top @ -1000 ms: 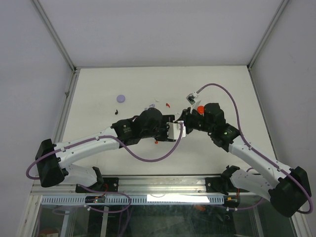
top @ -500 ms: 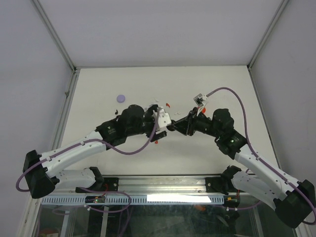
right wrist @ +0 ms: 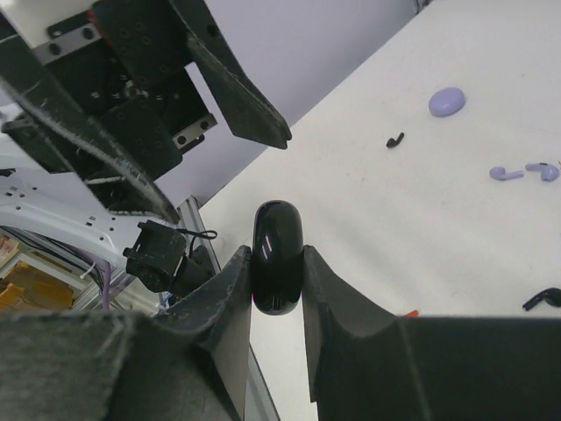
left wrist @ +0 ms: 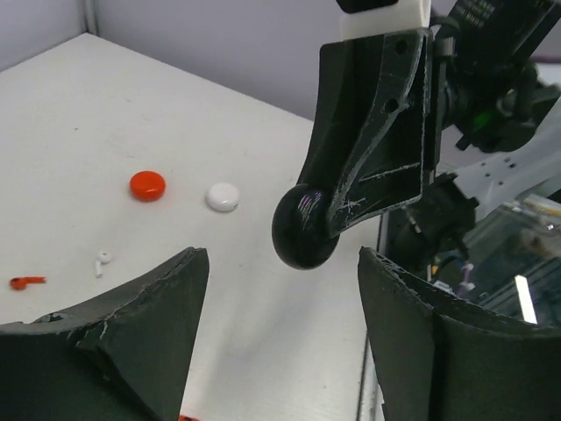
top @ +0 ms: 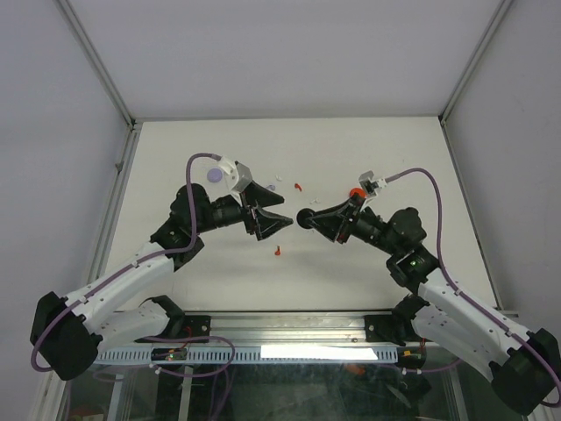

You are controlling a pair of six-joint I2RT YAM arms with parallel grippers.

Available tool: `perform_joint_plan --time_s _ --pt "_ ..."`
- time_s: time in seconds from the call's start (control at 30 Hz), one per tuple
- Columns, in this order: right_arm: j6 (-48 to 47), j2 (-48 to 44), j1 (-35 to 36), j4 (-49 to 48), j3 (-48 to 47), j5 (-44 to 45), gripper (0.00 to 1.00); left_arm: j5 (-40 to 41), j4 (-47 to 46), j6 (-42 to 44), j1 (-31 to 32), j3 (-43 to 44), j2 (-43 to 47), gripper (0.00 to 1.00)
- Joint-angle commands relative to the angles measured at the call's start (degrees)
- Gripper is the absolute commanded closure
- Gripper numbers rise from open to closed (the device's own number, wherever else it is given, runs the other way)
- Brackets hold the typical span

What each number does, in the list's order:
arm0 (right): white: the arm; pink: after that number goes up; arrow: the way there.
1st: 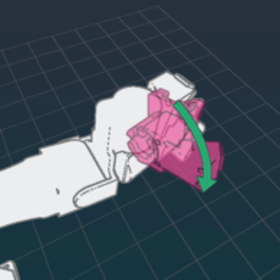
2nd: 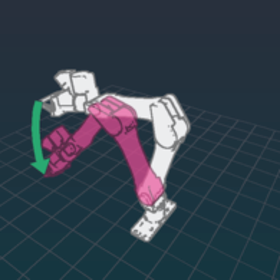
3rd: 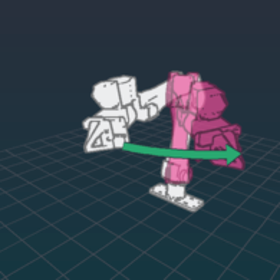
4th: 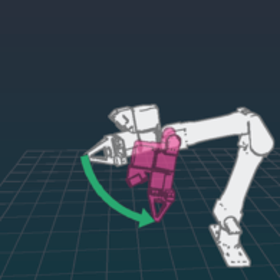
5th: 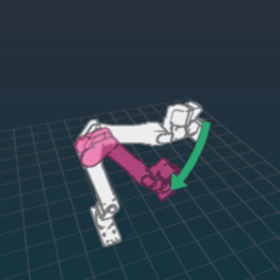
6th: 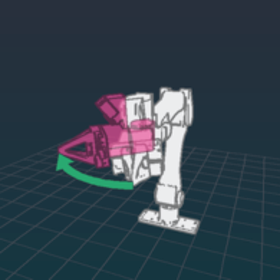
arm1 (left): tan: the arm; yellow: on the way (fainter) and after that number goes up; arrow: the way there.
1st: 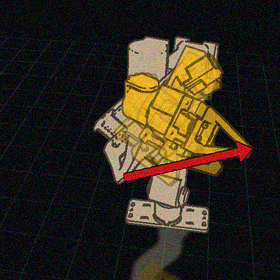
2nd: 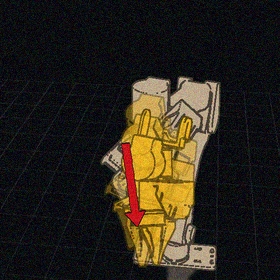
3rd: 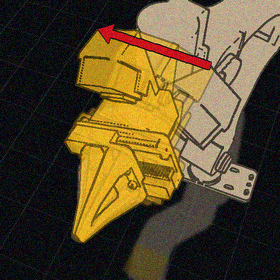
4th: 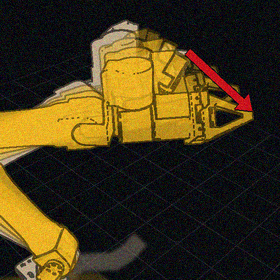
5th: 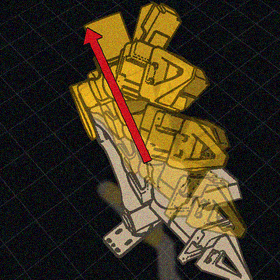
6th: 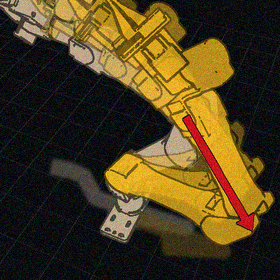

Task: Insert the wireless bluetooth earbuds into the charging case
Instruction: Pick up the charging case at the center of the board.

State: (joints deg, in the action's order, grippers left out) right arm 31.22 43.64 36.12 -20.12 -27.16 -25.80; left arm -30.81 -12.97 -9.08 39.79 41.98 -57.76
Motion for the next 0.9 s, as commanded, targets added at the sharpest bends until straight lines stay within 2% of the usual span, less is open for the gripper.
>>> perform_joint_plan --time_s 0.0,0.27,0.87 --pt "2.17 -2.13 0.27 -12.36 1.91 1.54 0.94 -7.86 -20.71 -20.08 -2.13 -3.22 -0.81 0.32" --pt "4.45 -0.71 0.27 -20.92 4.23 0.60 0.94 -8.47 -30.93 -30.63 -2.22 -5.54 -4.91 0.43" --pt "5.69 2.73 0.61 -24.62 3.64 -2.16 0.92 -11.25 -36.52 -33.81 -2.20 -5.22 -10.47 0.58"
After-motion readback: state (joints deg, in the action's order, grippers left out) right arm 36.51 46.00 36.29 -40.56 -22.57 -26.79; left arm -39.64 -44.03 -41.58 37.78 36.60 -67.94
